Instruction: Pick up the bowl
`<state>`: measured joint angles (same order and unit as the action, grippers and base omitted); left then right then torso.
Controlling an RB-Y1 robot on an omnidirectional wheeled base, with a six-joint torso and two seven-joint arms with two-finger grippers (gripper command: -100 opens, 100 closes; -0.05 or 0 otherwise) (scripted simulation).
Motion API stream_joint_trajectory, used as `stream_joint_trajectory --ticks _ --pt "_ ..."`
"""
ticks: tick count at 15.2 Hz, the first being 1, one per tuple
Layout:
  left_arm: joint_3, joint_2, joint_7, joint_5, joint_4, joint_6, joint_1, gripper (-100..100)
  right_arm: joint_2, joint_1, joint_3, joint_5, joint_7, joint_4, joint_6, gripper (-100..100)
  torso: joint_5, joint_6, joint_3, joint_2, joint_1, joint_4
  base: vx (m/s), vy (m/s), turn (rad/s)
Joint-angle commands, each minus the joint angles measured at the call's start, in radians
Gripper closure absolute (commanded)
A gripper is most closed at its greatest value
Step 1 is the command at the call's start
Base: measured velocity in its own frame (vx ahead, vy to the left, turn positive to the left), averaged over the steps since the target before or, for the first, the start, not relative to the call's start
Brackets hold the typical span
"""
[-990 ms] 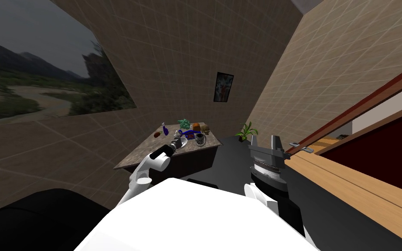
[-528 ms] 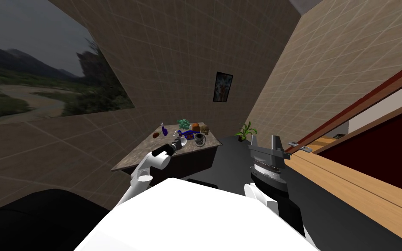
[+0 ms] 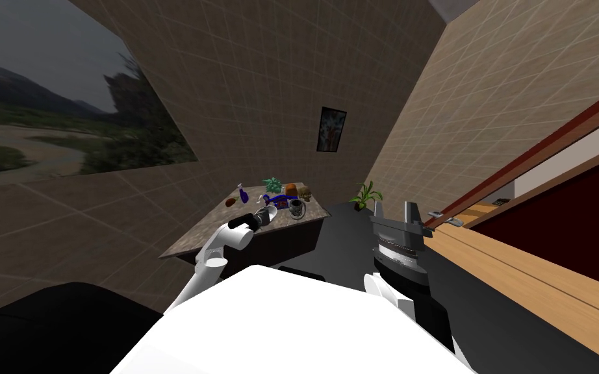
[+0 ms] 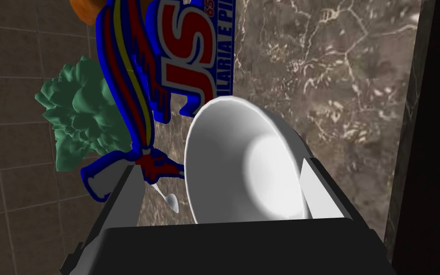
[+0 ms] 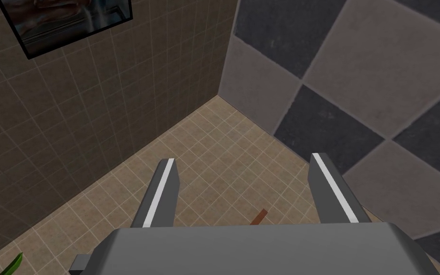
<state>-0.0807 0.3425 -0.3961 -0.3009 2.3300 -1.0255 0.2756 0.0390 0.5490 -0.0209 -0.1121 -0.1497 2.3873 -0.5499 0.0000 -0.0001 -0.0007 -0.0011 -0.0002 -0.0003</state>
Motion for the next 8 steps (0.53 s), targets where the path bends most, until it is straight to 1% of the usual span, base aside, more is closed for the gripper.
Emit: stream_joint_trajectory --ticks 1,3,4,6,7,8 --pt "-0.011 0.011 -0.009 -0.018 -0.007 -0.050 -0.012 -100 0.000 0.000 0.000 0.000 0.000 0.000 0.000 0 0.000 0.000 0.000 0.000 0.000 0.000 0.013 -0.001 -0.019" --pt "-0.011 0.011 -0.009 -0.018 -0.007 -0.078 -0.012 -100 0.000 0.000 0.000 0.000 0.000 0.000 0.000 0 0.000 0.000 0.000 0.000 0.000 0.000 0.014 -0.002 -0.016" --pt "-0.019 0.019 -0.019 -0.031 -0.011 -0.104 -0.025 -100 0.000 0.000 0.000 0.000 0.000 0.000 0.000 0 0.000 0.000 0.000 0.000 0.000 0.000 0.022 -0.003 -0.016" --pt "-0.019 0.019 -0.019 -0.031 -0.011 -0.141 -0.025 -100 0.000 0.000 0.000 0.000 0.000 0.000 0.000 0 0.000 0.000 0.000 -0.001 0.000 0.000 0.022 0.000 -0.013" --pt "-0.027 0.027 -0.028 -0.043 -0.015 -0.166 -0.038 -100 0.000 0.000 0.000 0.000 0.000 0.000 0.000 0 0.000 0.000 0.000 0.000 0.000 0.000 0.021 0.000 -0.020" --pt "-0.027 0.027 -0.028 -0.043 -0.015 -0.188 -0.038 -100 0.000 0.000 0.000 0.000 0.000 0.000 0.000 0 0.000 0.000 0.000 -0.001 0.000 0.000 0.022 0.000 -0.021"
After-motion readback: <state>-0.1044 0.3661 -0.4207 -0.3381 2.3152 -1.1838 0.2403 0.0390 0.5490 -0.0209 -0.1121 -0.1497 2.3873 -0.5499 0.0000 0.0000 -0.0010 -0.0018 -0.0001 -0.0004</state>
